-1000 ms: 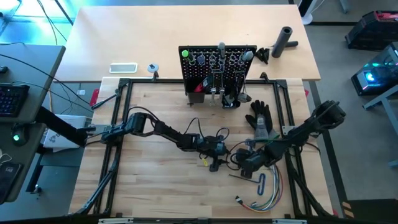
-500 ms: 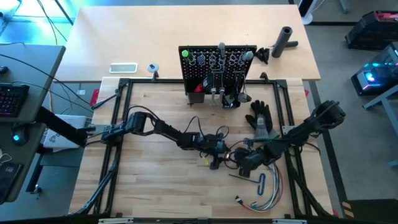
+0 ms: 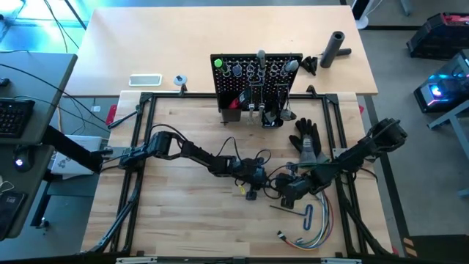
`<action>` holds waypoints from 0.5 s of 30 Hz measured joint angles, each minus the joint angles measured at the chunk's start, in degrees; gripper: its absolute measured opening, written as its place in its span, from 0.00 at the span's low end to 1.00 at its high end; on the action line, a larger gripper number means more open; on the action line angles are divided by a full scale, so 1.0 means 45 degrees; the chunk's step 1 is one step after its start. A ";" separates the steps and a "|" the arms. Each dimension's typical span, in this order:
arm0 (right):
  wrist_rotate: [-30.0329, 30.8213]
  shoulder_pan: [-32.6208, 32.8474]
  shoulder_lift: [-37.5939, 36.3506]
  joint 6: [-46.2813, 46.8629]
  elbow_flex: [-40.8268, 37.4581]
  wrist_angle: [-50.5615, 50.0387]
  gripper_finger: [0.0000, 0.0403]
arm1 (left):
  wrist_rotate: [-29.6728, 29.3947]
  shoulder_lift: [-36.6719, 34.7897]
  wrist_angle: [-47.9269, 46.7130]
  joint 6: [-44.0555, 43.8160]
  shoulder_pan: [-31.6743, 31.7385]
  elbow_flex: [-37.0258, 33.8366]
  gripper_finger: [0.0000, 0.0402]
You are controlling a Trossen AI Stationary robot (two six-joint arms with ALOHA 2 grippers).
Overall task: Hang tools onto peg board
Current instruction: Put the silver socket on the right black bin on the peg board
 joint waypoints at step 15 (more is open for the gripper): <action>-0.0185 0.0988 0.0000 0.1248 0.0000 -0.0990 0.10 | -0.0810 -0.0421 -0.0366 0.1592 0.0006 -0.0010 0.19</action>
